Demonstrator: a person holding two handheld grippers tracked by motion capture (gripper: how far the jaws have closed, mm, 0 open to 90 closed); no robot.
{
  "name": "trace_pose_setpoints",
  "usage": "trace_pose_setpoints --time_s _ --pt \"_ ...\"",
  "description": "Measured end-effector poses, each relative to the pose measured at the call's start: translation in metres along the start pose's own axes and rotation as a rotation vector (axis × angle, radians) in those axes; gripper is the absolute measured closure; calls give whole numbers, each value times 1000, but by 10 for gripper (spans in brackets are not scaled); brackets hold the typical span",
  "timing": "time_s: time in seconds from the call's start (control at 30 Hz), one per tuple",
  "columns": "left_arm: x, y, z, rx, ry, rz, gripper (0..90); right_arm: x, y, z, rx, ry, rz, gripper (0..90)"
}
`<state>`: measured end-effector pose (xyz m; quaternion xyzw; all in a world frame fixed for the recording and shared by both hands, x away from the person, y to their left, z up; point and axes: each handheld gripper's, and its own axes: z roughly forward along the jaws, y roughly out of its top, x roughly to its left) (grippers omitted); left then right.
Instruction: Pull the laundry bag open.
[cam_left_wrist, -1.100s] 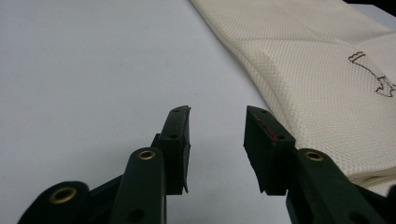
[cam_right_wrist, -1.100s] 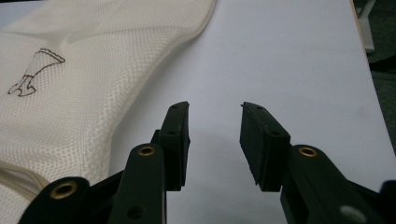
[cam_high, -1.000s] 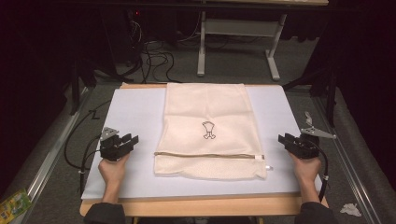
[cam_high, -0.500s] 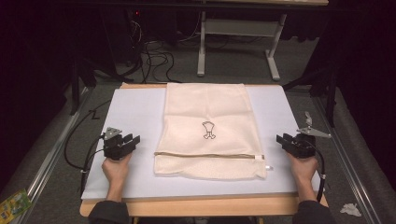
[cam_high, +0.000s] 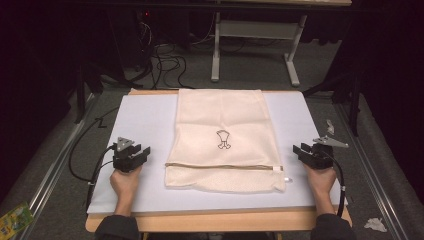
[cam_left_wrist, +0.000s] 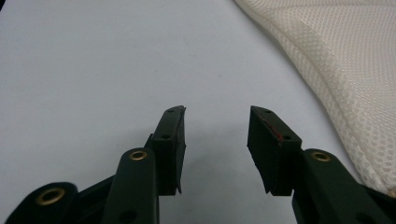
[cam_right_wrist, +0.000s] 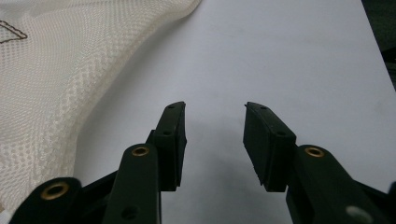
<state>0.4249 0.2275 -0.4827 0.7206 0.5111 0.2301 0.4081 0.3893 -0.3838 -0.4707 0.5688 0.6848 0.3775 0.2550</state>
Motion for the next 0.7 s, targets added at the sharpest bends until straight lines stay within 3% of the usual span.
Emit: trace_pose_setpoints --time_s 0.57,0.7 --pt "-9 -1 5 35 39 64 517 5 -4 4 4 -29 -30 531" --pt "-9 -1 5 35 40 64 511 2 -5 3 -9 -20 1 518"
